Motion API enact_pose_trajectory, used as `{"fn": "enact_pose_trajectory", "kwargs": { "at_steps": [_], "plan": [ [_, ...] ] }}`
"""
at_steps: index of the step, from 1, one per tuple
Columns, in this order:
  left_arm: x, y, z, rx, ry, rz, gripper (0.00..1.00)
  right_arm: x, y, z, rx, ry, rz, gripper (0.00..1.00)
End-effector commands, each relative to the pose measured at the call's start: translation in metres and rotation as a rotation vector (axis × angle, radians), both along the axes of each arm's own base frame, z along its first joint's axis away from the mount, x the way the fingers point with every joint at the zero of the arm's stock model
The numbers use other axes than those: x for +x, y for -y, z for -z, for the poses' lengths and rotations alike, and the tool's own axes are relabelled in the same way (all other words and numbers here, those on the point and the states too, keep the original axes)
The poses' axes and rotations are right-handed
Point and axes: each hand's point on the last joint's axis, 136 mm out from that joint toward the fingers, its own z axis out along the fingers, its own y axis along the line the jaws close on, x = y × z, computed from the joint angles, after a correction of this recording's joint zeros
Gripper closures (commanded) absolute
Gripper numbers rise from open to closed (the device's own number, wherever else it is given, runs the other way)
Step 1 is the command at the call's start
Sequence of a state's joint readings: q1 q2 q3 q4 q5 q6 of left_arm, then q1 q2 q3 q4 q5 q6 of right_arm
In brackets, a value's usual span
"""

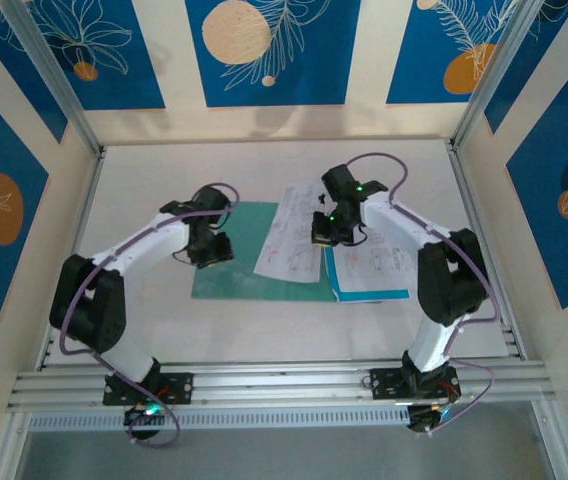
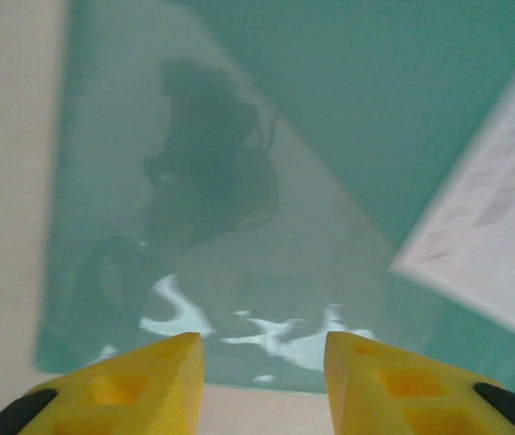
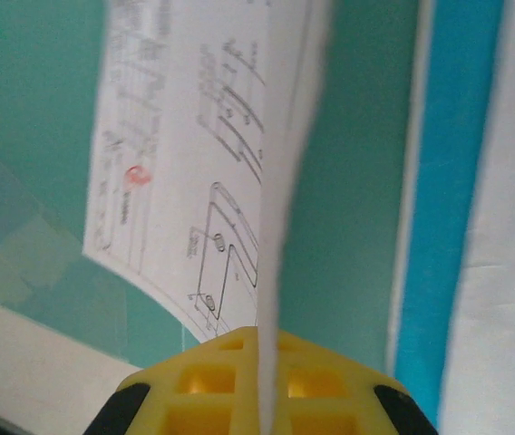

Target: Put the files into the folder

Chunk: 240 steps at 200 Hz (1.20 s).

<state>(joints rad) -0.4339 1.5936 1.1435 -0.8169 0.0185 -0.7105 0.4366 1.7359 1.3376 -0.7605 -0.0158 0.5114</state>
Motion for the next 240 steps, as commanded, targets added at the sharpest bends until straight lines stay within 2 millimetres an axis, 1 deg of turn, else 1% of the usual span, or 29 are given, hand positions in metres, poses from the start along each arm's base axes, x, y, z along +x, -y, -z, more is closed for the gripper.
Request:
{"fn": "enact_pose_trajectory", "kwargs": {
  "at_steps": [1,30,47,65,85,116,157,198,209,223,240],
  "plan": [
    [-0.027,-0.029,0.017,0.012,-0.105,-0.085,0.66,0.006,0.016,-0.019,-0.07,0.102,-0.043,1.0],
    [-0.042,-0.051,0.03,0.006,-0.143,-0.154,0.78,0.013,0.017,-0.037,-0.097,0.205,-0.081,1.0],
    [-0.048,-0.059,0.036,0.013,-0.158,-0.169,0.85,0.011,0.009,-0.043,-0.086,0.241,-0.121,1.0],
    [-0.053,-0.063,0.043,0.017,-0.172,-0.176,0.91,0.005,-0.002,-0.043,-0.081,0.263,-0.175,1.0],
    [-0.059,-0.064,0.052,0.016,-0.193,-0.183,0.94,-0.001,-0.014,-0.038,-0.104,0.287,-0.228,1.0],
    [-0.06,-0.062,0.06,0.004,-0.206,-0.189,0.99,-0.004,-0.032,-0.036,-0.108,0.331,-0.286,1.0],
    [-0.06,-0.06,0.061,-0.002,-0.209,-0.186,1.0,-0.003,-0.052,-0.037,-0.116,0.369,-0.346,1.0],
    [-0.062,-0.061,0.062,0.001,-0.212,-0.188,1.0,-0.008,-0.07,-0.033,-0.057,0.351,-0.39,1.0],
    [-0.062,-0.061,0.062,0.002,-0.212,-0.186,1.0,-0.007,-0.07,-0.032,-0.055,0.347,-0.387,1.0],
    [-0.062,-0.061,0.061,0.002,-0.207,-0.187,1.0,-0.004,-0.066,-0.032,-0.078,0.35,-0.362,1.0],
    [-0.063,-0.061,0.06,0.0,-0.206,-0.184,1.0,0.002,-0.059,-0.039,-0.093,0.374,-0.333,1.0]
  ]
}}
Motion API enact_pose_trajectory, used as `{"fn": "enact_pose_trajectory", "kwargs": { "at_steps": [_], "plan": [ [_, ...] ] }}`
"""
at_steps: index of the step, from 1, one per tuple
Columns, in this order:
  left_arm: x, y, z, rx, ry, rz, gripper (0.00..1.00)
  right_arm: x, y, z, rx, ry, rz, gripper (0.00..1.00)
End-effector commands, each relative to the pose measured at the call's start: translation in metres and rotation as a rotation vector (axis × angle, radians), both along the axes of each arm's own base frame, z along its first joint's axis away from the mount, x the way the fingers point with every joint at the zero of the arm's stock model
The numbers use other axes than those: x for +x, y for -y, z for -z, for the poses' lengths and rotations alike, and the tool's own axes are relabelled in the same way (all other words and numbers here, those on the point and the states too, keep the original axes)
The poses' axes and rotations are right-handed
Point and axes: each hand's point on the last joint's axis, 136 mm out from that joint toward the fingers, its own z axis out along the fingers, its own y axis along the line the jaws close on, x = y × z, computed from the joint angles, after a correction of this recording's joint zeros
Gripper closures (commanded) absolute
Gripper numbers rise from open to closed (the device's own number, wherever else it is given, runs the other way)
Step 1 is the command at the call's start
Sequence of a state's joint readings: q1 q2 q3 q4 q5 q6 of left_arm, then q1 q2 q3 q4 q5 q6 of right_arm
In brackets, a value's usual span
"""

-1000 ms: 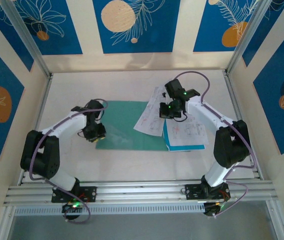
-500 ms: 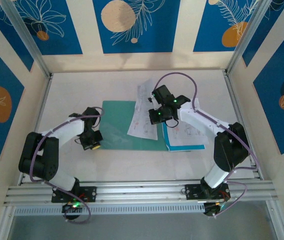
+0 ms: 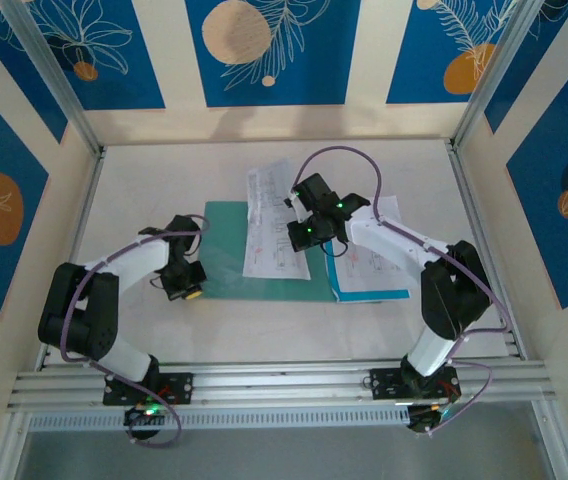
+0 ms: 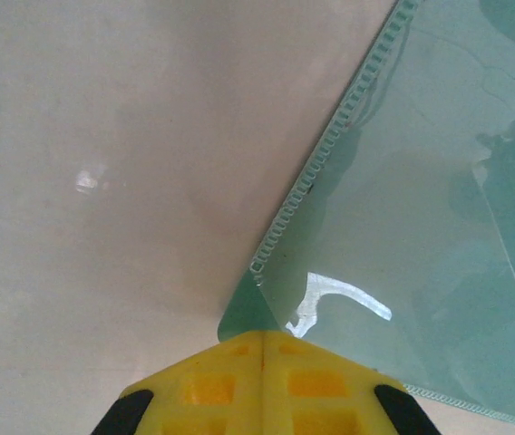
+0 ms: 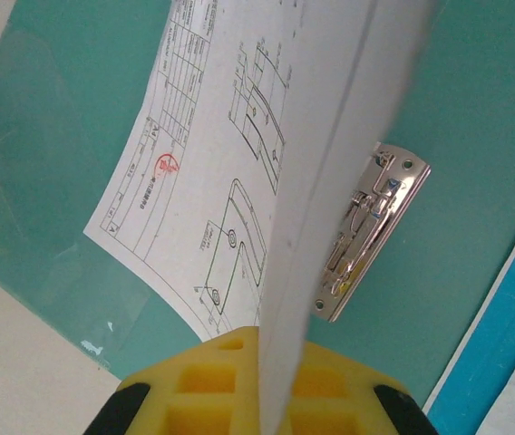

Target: Put the files into the folder

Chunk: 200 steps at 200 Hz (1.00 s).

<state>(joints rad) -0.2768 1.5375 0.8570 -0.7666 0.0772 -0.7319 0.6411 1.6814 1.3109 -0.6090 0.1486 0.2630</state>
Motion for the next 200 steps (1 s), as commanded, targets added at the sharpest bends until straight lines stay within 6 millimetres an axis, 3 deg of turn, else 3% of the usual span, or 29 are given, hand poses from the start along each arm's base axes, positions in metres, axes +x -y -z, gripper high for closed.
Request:
{"fn": "enact_pose_trajectory", "kwargs": {
  "at_steps": [1,26,70,102,149,200],
  "plan": [
    [-0.005,-0.002,0.0,-0.006,-0.013,-0.014,1.0,0.011,-0.001,-0.018,0.018,0.051,0.022,1.0],
    [-0.007,-0.002,0.001,-0.007,-0.017,-0.013,1.0,0.012,0.008,-0.03,-0.004,0.077,0.035,1.0],
    [-0.006,-0.001,0.001,-0.015,-0.012,-0.015,1.0,-0.002,0.037,-0.028,-0.056,0.069,0.095,1.0],
    [-0.007,-0.001,0.001,-0.016,-0.015,-0.012,1.0,-0.017,0.051,-0.042,-0.052,0.092,0.107,1.0],
    [-0.005,0.0,0.003,-0.016,-0.014,-0.013,1.0,-0.046,0.037,-0.037,-0.017,0.039,0.036,1.0],
    [-0.005,0.0,0.002,-0.016,-0.012,-0.011,1.0,-0.049,0.015,-0.036,0.043,0.017,0.01,1.0]
  ]
}}
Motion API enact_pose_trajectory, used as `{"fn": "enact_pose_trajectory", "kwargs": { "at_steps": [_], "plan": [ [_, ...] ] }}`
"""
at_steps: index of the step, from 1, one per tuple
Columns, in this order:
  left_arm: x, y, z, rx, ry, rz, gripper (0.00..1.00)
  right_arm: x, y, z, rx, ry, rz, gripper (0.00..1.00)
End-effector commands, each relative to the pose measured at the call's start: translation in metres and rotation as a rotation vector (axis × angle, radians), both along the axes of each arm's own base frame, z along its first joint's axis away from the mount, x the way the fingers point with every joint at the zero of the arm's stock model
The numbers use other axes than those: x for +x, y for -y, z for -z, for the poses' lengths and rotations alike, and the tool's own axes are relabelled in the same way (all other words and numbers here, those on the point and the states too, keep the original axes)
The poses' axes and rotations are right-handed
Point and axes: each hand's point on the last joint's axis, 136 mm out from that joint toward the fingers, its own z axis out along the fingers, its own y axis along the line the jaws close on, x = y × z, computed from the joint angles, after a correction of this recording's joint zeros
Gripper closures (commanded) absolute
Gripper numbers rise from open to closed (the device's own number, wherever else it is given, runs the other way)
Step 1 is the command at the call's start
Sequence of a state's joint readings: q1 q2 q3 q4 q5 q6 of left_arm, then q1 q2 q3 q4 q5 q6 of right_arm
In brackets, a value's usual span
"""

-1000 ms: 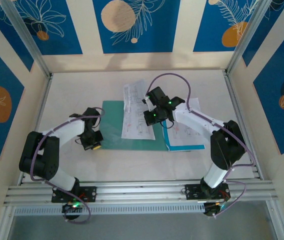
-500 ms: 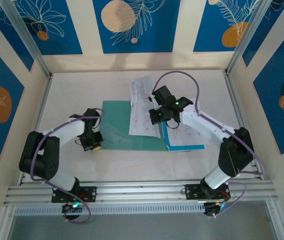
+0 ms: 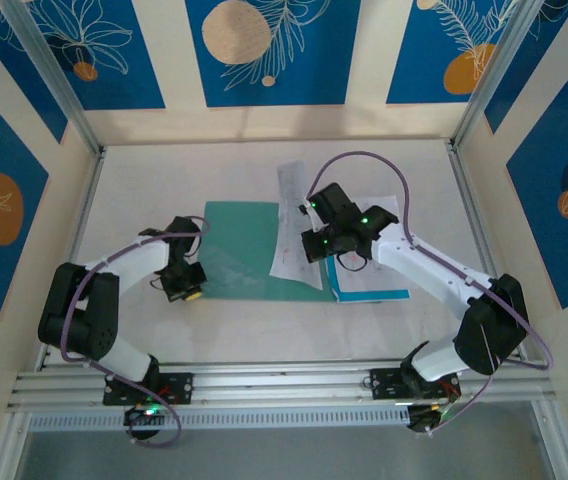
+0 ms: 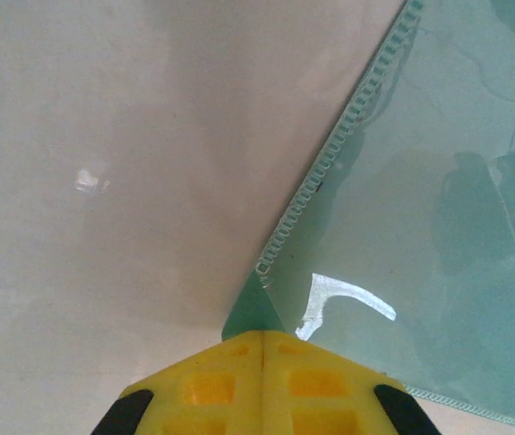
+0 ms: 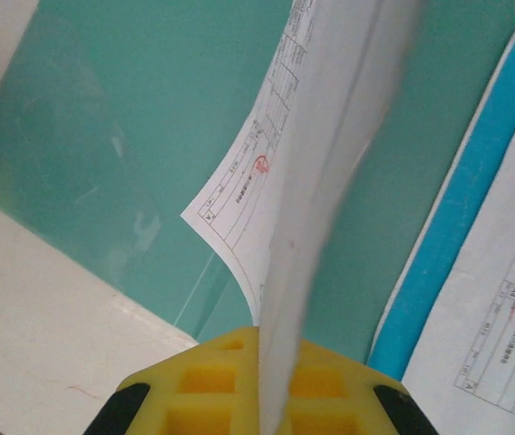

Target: Put the files into the folder

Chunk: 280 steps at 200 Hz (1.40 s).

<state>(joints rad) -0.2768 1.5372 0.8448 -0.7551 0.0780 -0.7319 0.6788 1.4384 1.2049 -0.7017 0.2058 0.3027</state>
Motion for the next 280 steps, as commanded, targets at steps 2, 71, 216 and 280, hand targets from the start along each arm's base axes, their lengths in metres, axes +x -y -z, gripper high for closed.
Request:
{"fn": "enact_pose_trajectory", "kwargs": {
  "at_steps": [2,71,216,280],
  "plan": [
    [-0.004,0.0,-0.001,-0.016,-0.012,-0.011,1.0,-0.004,-0.014,0.004,0.041,-0.035,-0.019,1.0],
    [-0.004,-0.001,-0.004,-0.01,-0.007,-0.009,1.0,-0.001,-0.034,0.009,0.076,-0.06,-0.054,1.0],
    [-0.005,-0.022,-0.002,0.049,-0.05,-0.034,1.0,0.033,-0.032,0.069,0.385,-0.308,-0.032,1.0],
    [-0.003,-0.021,0.006,0.052,-0.062,-0.03,1.0,0.038,-0.052,0.085,0.388,-0.346,-0.043,1.0]
  ]
}}
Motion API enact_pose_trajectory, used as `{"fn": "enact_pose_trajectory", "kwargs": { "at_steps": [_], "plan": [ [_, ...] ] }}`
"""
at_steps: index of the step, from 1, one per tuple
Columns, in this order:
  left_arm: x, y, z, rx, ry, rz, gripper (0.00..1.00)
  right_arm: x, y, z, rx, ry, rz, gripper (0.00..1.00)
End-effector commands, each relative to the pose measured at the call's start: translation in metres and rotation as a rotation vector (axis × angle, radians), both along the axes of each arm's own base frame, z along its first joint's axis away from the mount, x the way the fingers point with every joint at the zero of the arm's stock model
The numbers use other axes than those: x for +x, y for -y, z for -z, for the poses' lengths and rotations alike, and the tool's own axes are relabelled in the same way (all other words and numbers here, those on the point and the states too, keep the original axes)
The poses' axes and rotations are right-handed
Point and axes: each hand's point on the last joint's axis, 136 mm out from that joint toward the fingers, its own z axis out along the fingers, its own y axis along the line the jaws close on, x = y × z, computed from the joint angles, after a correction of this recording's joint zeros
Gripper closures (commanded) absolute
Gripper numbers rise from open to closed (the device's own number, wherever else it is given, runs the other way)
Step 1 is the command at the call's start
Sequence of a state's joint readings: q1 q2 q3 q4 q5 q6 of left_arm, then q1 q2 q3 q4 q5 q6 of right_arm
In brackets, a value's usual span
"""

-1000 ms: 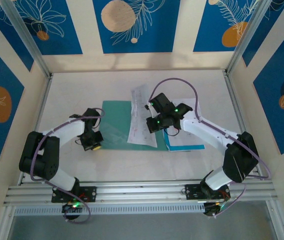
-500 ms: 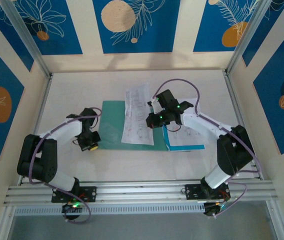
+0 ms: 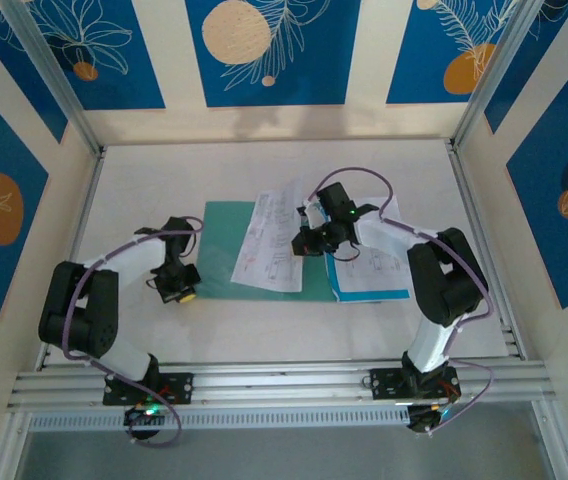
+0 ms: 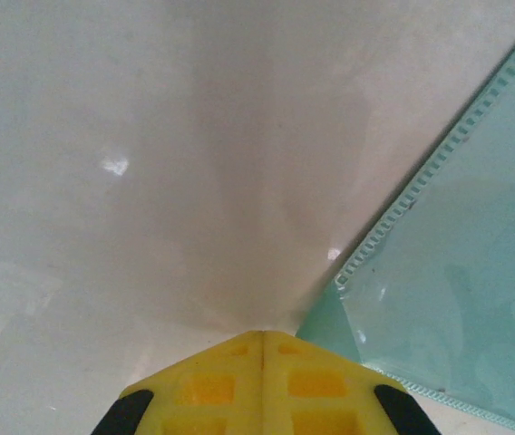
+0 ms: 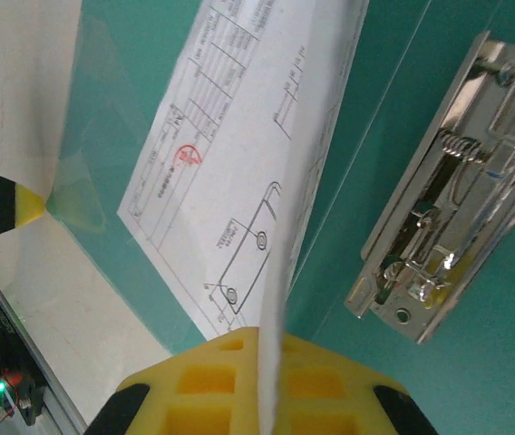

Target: Put the files into the folder

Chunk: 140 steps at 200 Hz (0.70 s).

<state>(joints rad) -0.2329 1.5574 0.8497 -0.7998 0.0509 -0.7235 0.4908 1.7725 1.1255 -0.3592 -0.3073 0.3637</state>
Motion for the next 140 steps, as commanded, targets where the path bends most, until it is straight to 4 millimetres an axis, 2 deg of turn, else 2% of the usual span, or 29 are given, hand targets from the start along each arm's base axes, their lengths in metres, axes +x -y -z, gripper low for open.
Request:
{"fn": "enact_pose_trajectory", "kwargs": {
  "at_steps": [1,62,140],
  "plan": [
    [0.004,-0.004,0.002,0.009,-0.011,0.007,1.0,0.003,-0.017,-0.004,0.043,-0.009,-0.019,1.0],
    [0.002,-0.004,0.008,0.01,-0.019,0.012,1.0,0.009,-0.045,0.008,0.045,-0.037,-0.027,1.0],
    [0.004,0.0,0.01,-0.011,-0.019,0.012,1.0,0.02,-0.063,0.018,0.072,-0.072,-0.034,1.0]
  ]
}}
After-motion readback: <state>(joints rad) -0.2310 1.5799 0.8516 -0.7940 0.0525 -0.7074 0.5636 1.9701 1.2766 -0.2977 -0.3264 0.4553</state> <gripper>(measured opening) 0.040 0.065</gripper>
